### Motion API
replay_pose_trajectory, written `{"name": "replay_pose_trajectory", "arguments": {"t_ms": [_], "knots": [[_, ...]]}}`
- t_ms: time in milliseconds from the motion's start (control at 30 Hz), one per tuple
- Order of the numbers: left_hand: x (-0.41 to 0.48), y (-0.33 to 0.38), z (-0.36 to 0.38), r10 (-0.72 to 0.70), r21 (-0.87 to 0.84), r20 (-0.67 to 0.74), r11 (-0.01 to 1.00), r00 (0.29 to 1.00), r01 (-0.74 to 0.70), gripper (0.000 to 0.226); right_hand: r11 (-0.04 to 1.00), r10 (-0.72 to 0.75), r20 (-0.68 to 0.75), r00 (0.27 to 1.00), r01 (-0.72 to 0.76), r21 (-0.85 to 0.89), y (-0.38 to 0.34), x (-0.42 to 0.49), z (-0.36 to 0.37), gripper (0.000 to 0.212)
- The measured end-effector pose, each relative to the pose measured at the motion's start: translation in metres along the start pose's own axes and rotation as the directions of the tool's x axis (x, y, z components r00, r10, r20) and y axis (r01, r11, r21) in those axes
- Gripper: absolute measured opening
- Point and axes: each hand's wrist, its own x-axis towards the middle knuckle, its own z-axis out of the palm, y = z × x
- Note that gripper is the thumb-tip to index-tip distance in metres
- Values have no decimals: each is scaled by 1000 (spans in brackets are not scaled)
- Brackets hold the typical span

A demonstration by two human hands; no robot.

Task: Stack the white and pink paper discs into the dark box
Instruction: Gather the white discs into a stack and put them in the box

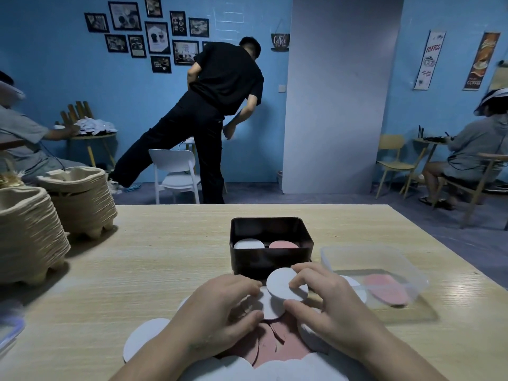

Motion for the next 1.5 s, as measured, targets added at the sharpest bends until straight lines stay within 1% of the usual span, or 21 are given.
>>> {"name": "replay_pose_trajectory", "arguments": {"t_ms": [100,200,367,500,567,667,800,967,1100,1233,1367,1500], "knots": [[2,-1,1,31,21,50,999,998,-32,30,1000,24,22,999,-24,-3,1,-1,2,22],[3,-3,0,36,9,53,999,998,-36,31,999,42,27,999,-41,-17,0,-2,2,21],[2,-4,1,-10,-6,40,1000,999,10,30,999,44,50,998,-45,19,-2,-2,3,22],[2,-4,0,-58,-16,17,998,998,59,31,999,40,39,998,-41,22,-2,-2,5,19],[0,-6,-2,-94,-57,-2,994,996,94,31,999,34,38,999,-34,2,-1,-2,8,19],[-3,-9,-7,-132,-126,-42,984,990,126,32,999,47,41,998,-47,-2,1,-2,9,21],[-2,-9,-15,-155,-138,-115,981,981,139,30,998,58,13,998,-58,-5,2,-2,11,22],[-1,-7,-14,-117,-123,-180,988,977,96,38,999,18,25,1000,-17,-44,4,-2,14,27],[1,-4,-8,-60,-105,-121,993,991,47,38,999,-26,53,998,27,-17,3,0,13,31],[5,-1,-2,-14,-69,-102,998,995,7,39,996,-90,46,995,89,24,-1,2,13,36],[8,0,5,52,-54,-133,997,990,-60,43,989,-144,48,988,142,41,-2,4,14,30],[9,-1,4,50,-100,-134,993,990,-63,46,984,-125,48,991,117,132,-2,3,13,26]]}}
